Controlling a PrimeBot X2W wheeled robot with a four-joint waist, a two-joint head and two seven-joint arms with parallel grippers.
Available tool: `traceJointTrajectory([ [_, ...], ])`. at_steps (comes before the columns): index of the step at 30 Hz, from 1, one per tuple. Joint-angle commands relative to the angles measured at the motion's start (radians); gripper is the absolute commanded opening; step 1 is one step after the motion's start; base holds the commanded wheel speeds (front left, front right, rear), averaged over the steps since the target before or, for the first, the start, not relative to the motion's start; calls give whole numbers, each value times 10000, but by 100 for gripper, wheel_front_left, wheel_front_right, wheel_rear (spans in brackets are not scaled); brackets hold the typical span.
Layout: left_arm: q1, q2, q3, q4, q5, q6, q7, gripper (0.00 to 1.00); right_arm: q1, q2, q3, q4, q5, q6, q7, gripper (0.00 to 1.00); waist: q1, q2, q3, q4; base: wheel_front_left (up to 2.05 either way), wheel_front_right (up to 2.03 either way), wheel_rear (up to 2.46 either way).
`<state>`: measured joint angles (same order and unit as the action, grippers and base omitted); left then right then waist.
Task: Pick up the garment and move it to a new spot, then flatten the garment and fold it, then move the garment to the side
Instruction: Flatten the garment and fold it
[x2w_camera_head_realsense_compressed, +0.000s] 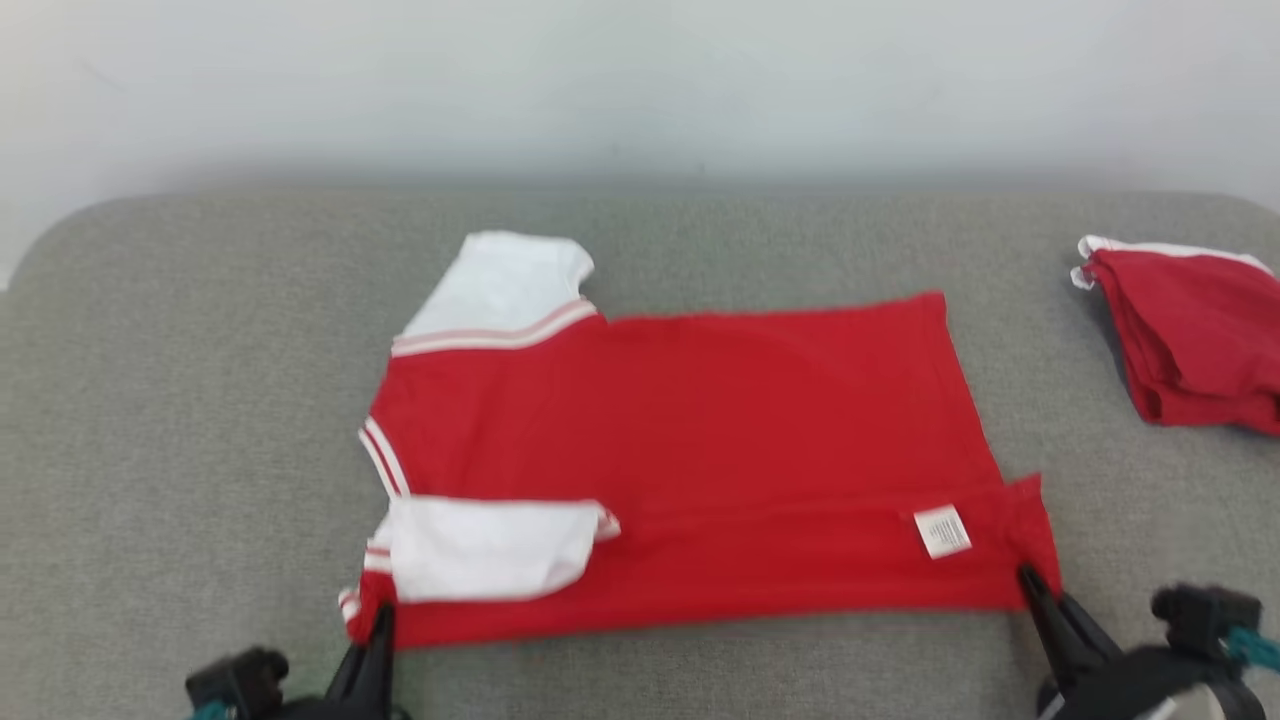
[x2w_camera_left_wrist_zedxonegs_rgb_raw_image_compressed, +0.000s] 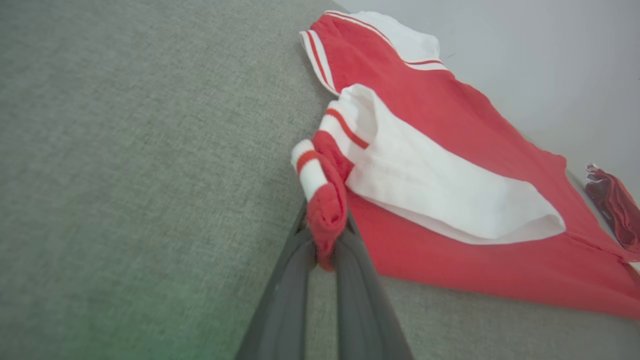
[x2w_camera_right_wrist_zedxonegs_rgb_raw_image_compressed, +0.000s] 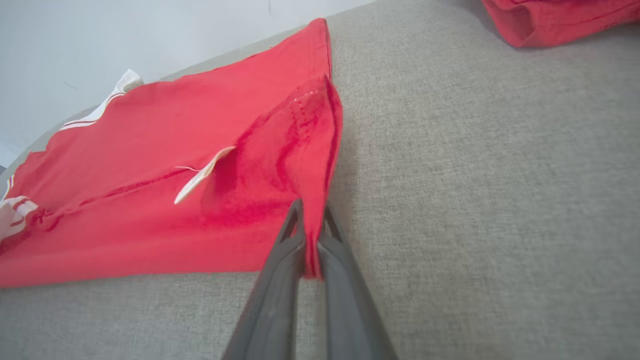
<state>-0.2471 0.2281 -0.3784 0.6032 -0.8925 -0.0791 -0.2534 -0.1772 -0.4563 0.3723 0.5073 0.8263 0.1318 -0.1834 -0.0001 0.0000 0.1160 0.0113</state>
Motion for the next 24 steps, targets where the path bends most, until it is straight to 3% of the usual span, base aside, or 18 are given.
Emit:
traceJointTrajectory([
  [1,511,208,105,-282,-99,137,22,0,536,-128,-233,-231,78,-21,90,0,1,0,-283,155,0,0,0],
  [6,1443,351,70,-1205,-186,452,200,0,1595,-141,-792,-963,-79,-22,405,0,1,0,-367,228,0,0,0],
  [14,2456,476,265,-2425,-267,1027,138,0,3008,583,-2059,-2107,-736,-22,1101,0,1,0,-321,217,0,0,0],
  [15,2511,472,283,-2483,-228,1086,114,13,3071,682,-2187,-2192,-853,-22,1201,0,1,0,-311,207,0,0,0],
  [16,2519,495,296,-2515,-116,1144,84,38,3088,783,-2350,-2250,-950,-22,1256,0,1,0,-302,204,0,0,0],
  [17,2516,509,315,-2576,-10,1188,44,96,3127,875,-2483,-2331,-1072,-22,1326,37,1,0,-300,201,0,0,0],
  [18,2536,493,335,-2627,42,1219,17,100,3170,966,-2601,-2417,-1204,-22,1367,54,1,0,-301,202,0,0,0],
  [19,2576,441,366,-2656,51,1223,0,100,3211,1067,-2740,-2480,-1302,-21,1394,100,1,0,-309,203,0,0,0],
  [24,2736,225,790,-2875,233,1138,-111,100,3185,1487,-3204,-2774,-1810,-21,1298,100,1,0,-389,213,0,0,0],
])
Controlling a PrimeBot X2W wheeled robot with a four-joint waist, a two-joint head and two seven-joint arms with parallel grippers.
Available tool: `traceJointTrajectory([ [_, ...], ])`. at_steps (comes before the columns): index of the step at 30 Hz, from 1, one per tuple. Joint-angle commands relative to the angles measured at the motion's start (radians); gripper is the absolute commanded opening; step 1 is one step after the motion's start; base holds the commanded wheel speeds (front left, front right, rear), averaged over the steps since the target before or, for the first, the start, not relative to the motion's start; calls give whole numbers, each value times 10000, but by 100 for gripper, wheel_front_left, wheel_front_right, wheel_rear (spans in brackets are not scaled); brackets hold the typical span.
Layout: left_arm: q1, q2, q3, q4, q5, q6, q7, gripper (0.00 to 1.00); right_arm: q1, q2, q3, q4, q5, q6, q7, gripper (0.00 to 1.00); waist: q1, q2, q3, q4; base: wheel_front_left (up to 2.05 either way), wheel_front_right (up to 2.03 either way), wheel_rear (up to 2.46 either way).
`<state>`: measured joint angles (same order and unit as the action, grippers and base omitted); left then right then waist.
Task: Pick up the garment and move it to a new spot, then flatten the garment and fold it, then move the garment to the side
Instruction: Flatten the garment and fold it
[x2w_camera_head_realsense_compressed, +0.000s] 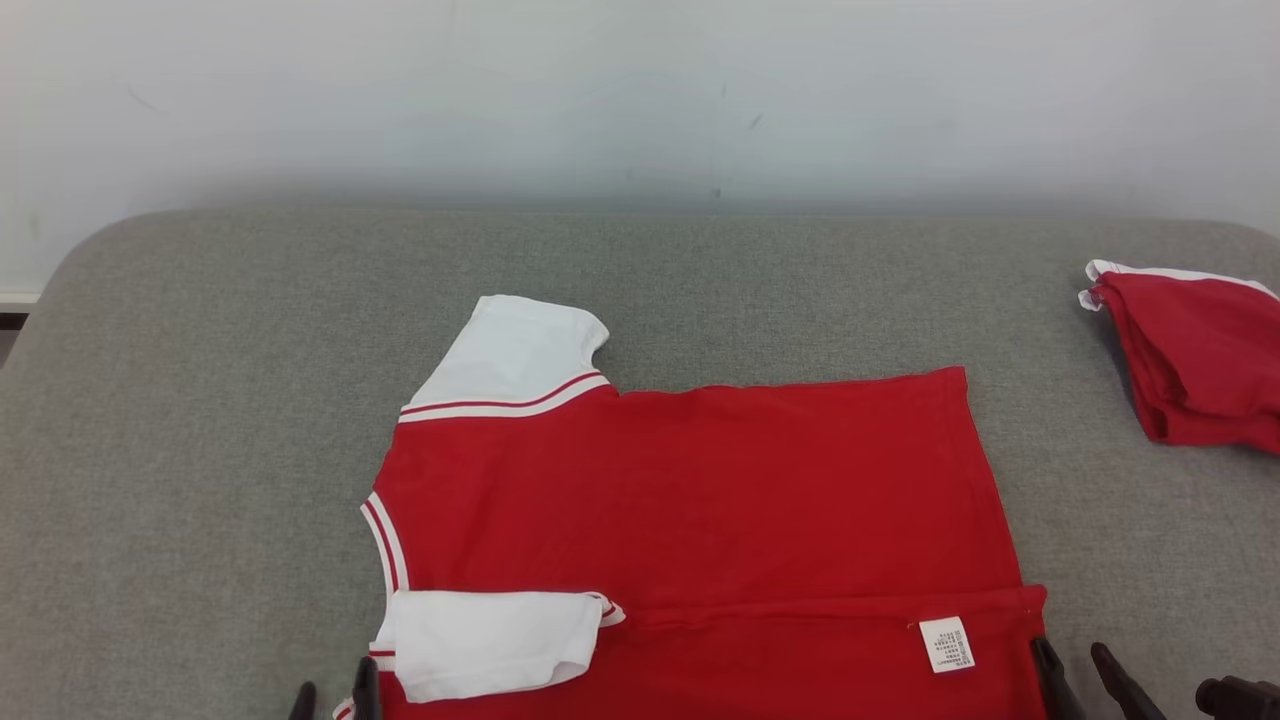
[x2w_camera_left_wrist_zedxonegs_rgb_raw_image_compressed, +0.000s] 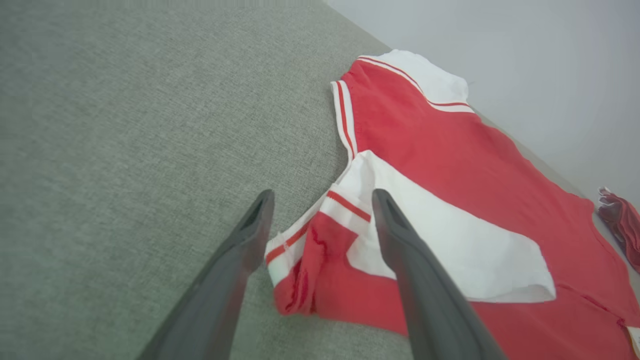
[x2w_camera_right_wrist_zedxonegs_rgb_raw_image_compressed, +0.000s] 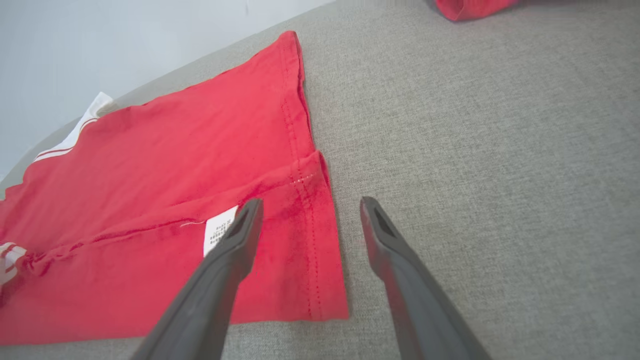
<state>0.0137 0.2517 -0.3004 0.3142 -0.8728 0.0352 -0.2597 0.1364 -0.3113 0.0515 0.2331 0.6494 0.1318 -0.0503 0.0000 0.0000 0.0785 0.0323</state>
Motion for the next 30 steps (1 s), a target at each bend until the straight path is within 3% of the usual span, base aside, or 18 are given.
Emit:
traceJointTrajectory([
  [1,114,-15,131,-56,168,-27,-52,100,28,95,-51,-119,-113,-21,-89,100,0,0,-35,7,0,0,0],
  [7,471,-538,1720,-1304,2918,-99,-61,100,-100,365,-61,-458,-990,-21,-988,100,0,0,-179,80,0,0,0],
  [15,829,-1388,2945,-2364,5916,-765,-63,100,-319,706,264,-147,-2025,-21,-2010,100,0,0,-206,150,0,0,0],
  [21,998,-1836,3386,-2640,7004,-1156,-64,100,-216,1163,93,-570,-2787,-21,-2141,100,0,0,-195,141,0,0,0],
  [30,620,-1989,3490,-2210,7417,-1455,-64,100,-112,1671,-238,-990,-3527,-21,-2144,100,0,0,-13,-70,0,0,0],
])
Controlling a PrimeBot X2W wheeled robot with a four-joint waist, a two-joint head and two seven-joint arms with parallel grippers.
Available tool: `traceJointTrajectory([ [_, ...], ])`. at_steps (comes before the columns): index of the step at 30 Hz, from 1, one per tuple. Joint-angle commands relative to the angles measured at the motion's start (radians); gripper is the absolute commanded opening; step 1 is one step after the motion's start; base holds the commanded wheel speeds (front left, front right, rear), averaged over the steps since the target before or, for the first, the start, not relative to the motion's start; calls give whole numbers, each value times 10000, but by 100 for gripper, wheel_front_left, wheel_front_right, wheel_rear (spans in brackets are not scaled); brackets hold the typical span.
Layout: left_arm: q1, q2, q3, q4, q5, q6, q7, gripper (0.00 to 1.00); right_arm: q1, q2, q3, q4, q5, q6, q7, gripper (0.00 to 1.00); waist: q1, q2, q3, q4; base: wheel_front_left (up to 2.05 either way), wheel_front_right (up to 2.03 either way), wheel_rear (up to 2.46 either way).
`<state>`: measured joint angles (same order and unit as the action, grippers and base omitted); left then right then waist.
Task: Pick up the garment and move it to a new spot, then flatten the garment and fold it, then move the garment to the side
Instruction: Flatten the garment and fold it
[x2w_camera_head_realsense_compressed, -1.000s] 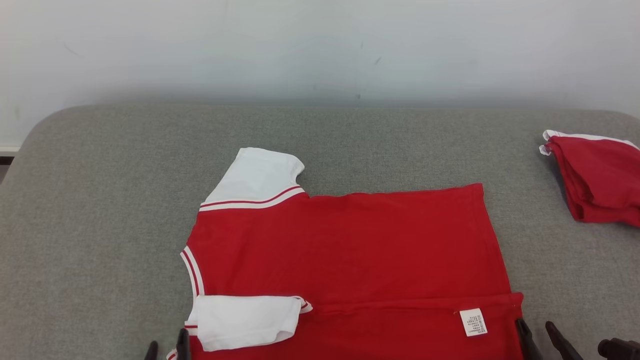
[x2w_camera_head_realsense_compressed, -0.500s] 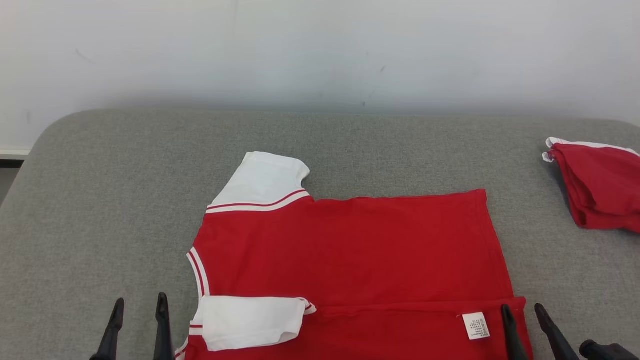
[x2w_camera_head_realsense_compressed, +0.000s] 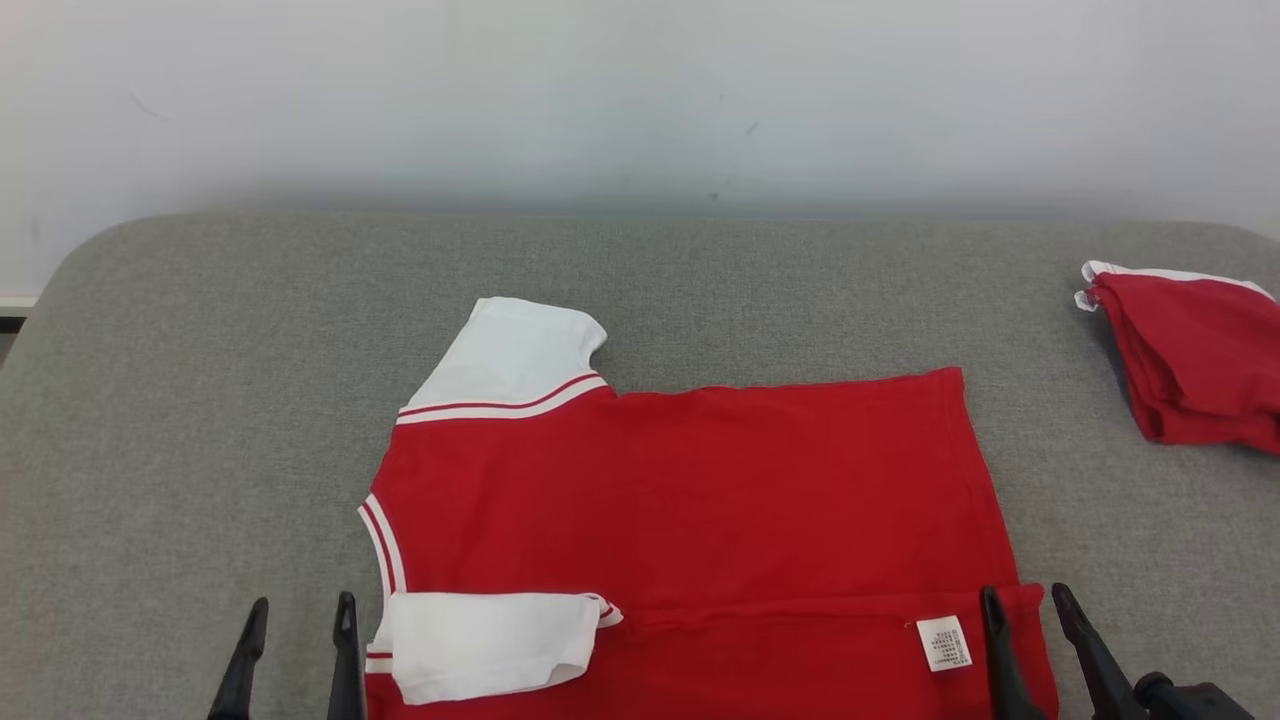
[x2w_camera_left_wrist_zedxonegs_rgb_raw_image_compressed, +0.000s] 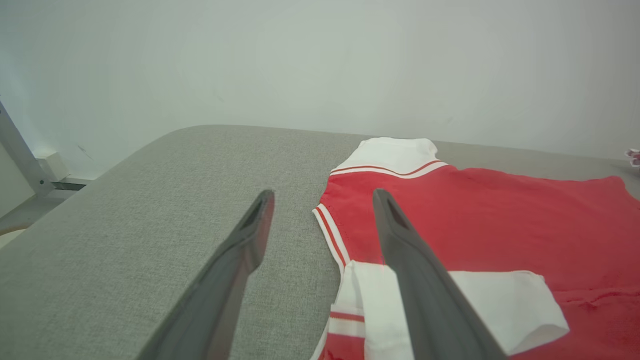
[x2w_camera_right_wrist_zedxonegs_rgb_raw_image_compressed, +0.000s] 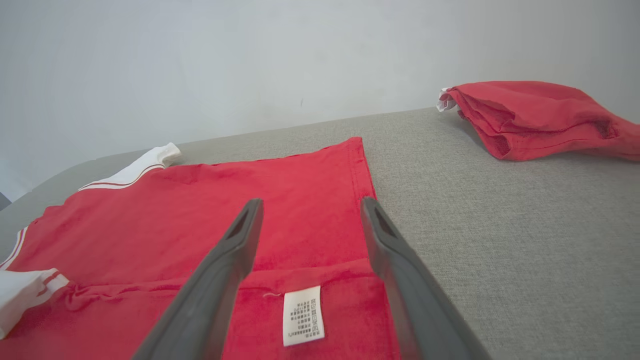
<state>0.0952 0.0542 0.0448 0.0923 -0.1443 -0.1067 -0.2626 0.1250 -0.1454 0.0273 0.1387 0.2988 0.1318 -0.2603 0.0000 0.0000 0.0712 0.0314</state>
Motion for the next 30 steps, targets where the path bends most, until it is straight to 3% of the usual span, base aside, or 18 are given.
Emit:
traceJointTrajectory([
  [1,-339,-14,72,69,139,-60,-36,100,-81,10,18,-51,-41,-21,-45,100,0,0,111,-115,0,0,0],
  [8,-1705,40,114,923,14,-178,-34,100,-1198,244,42,-13,-253,-21,-46,100,0,0,677,-726,0,0,0],
  [11,-2616,336,-10,1500,28,-233,-34,100,-2028,363,228,212,-341,-21,-45,100,0,0,1057,-1061,0,0,0],
  [16,-4615,1257,-780,2727,-195,-228,60,100,-3693,251,672,1247,-502,-21,-42,100,0,0,1672,-1521,0,0,0],
  [25,-7874,3034,-2350,3917,-2393,-234,1734,100,-6425,59,1300,3267,-406,-21,-40,100,0,0,2726,-2150,0,0,0],
  [30,-9072,3723,-3126,4433,-3242,-233,2848,100,-7502,148,1707,4135,-234,-21,-40,100,0,0,3228,-2490,0,0,0],
])
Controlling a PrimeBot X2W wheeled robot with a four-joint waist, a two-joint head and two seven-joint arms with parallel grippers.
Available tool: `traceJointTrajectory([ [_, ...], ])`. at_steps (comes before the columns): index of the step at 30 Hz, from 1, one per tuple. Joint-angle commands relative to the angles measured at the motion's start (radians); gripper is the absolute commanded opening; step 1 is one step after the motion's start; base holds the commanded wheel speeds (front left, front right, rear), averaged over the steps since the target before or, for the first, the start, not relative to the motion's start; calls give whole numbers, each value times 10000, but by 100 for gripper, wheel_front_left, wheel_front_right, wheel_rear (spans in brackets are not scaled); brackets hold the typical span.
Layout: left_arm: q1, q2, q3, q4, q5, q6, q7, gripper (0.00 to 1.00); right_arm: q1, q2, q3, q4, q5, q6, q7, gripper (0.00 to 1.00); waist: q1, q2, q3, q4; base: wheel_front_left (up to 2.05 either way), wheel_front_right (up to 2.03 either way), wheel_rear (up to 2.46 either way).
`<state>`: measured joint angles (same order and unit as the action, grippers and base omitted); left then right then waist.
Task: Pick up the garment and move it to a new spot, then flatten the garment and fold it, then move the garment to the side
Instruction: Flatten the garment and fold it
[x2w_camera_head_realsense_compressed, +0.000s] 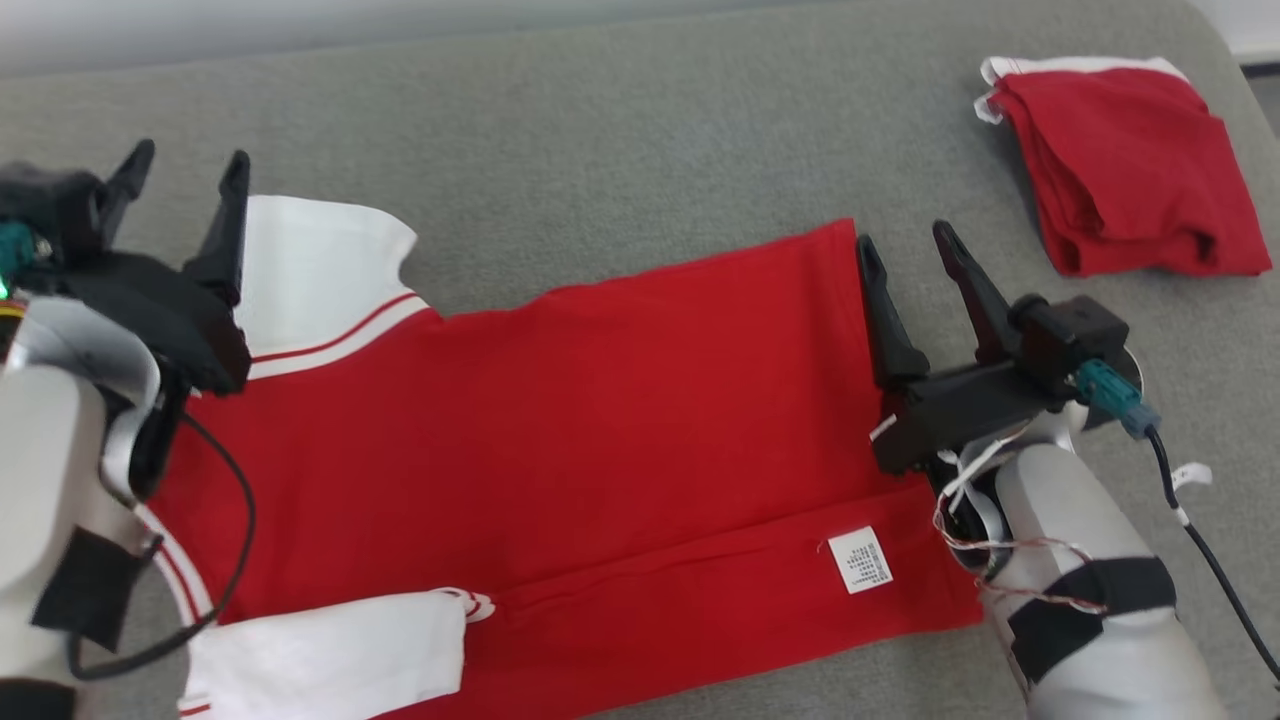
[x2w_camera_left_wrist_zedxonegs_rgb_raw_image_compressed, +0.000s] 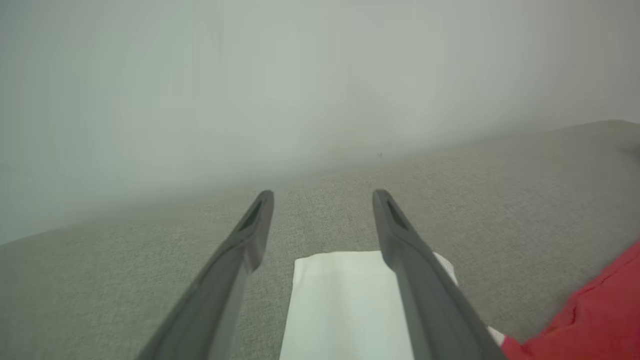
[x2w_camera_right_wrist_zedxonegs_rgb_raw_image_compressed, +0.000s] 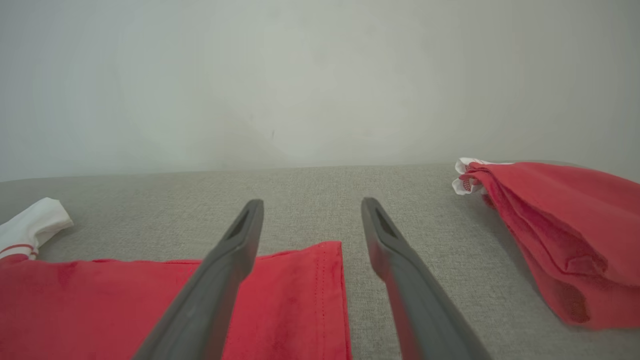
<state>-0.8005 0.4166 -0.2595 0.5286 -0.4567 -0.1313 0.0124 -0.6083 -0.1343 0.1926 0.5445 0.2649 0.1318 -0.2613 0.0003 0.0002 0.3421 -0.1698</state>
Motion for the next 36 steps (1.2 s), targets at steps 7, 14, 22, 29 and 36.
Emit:
traceJointTrajectory([
  [7,-998,639,-586,993,-508,13,925,100,-736,154,376,449,279,-21,-31,100,-3,-2,824,-722,0,0,0],
  [14,-1286,798,-695,2241,-789,56,1519,100,-852,107,551,572,428,-21,-31,100,-3,-2,847,-779,0,0,0],
  [22,-1714,629,-530,2999,-1304,31,1614,100,-1036,61,695,634,494,-21,-31,100,-3,-2,997,-836,0,0,0],
  [29,-1979,454,-641,3553,-1471,24,1762,100,-1219,82,918,878,577,-21,-31,100,-3,-2,1090,-850,0,0,0],
  [36,-2125,53,-843,3858,-1973,2,1896,0,-1763,66,1359,1651,838,-21,-28,100,-3,-2,1137,-741,0,0,0],
])
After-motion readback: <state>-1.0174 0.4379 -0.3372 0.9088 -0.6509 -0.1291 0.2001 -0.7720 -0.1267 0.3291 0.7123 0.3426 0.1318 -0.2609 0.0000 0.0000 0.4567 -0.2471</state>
